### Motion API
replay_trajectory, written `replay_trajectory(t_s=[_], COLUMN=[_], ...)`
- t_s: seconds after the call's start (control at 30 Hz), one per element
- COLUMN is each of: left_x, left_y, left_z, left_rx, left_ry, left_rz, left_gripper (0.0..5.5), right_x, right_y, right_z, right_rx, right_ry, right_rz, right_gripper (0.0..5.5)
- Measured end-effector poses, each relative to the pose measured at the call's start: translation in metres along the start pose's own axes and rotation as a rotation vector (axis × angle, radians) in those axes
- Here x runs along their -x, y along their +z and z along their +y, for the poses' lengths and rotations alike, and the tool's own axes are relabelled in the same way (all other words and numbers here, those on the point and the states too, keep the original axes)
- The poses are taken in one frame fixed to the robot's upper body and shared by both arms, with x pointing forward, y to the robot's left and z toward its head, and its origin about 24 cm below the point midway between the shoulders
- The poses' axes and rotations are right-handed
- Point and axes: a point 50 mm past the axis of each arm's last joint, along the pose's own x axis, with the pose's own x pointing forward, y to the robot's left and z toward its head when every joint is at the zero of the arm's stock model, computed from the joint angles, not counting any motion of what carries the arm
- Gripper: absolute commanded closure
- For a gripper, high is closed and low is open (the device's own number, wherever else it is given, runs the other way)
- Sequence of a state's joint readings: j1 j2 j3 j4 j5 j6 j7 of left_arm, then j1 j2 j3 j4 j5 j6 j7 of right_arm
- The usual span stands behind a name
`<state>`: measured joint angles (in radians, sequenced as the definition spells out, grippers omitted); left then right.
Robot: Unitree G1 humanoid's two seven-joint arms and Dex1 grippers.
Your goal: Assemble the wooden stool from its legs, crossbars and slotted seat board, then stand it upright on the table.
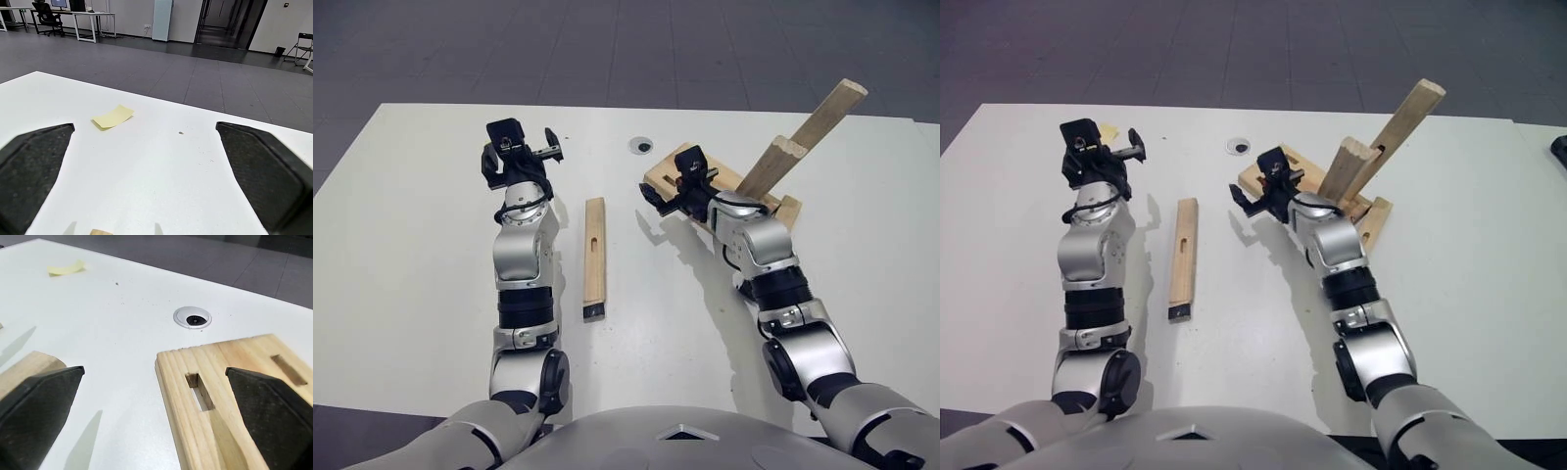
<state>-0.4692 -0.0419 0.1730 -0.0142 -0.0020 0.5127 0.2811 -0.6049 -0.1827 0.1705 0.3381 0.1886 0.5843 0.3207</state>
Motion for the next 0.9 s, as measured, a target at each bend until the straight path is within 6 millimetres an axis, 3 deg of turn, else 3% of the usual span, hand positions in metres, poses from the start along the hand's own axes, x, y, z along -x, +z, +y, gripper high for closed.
replay_trajectory(t_s=[0.3,0.8,0.9], left_x=[0.002,0.002,0.001], left_y=[-0.004,-0.007,-0.008], left_z=[-0.008,-0.006,-0.006], left_rx=[0.013,0.010,0.010], left_ry=[-0.011,-0.003,0.001], left_rz=[0.013,0.026,0.029], left_gripper=[0.10,0.10,0.10], right_x=[-0.011,-0.026,-0.025], right_y=[-0.009,0.002,0.004], right_z=[-0.002,0.009,0.013], right_rx=[0.024,0.105,0.123], right_ry=[0.072,0.080,0.151], right_rz=[0.116,0.240,0.273], right_gripper=[0.13,0.13,0.13])
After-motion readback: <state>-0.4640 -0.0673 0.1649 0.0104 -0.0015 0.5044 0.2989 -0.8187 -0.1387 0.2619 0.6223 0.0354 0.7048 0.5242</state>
